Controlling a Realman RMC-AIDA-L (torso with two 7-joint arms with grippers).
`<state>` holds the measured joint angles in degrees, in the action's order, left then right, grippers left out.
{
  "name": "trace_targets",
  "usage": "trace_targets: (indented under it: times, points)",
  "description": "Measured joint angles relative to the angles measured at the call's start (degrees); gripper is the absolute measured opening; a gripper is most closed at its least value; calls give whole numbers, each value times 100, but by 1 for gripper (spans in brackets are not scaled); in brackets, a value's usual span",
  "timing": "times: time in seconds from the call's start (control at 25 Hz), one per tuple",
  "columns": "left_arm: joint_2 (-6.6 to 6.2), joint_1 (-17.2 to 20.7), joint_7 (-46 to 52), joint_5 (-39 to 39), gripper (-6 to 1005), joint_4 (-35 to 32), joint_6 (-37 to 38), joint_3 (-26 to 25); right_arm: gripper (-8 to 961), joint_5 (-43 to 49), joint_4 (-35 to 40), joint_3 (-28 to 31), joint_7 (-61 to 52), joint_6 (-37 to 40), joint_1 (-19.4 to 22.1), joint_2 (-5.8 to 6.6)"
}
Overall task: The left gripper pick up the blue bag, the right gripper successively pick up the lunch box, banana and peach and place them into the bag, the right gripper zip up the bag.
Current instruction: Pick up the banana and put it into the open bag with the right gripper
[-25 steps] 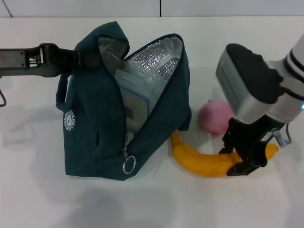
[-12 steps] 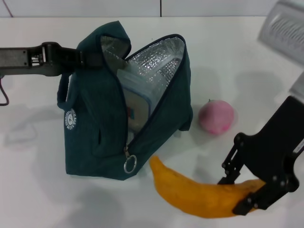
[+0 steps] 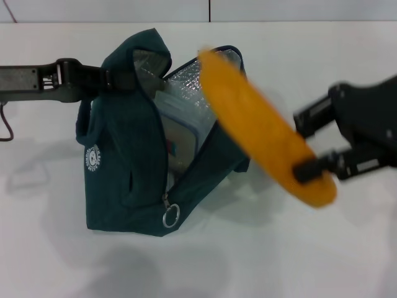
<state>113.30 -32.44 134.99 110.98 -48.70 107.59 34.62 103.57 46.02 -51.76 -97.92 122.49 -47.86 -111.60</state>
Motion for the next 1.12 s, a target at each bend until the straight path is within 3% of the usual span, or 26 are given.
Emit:
trace_targets:
  times: [0.2,0.48,0.68,1.12]
  points:
    - [26,17,-26,4,45,2,13,1,406,-362,-727,731,18,-569,203,-180]
    - [38,71,-27,18,45,2,18,148,406,-1691,-2038,669,663,-1214,456,-444]
    - [45,71,-26,20,45,1,16,282,407,-2236,-3002,469,1556,-1631,333,-455]
    - [104,49,-33,19,45,1,14,293,407,-2238,-4353,416,3658,-2397,-276,-459]
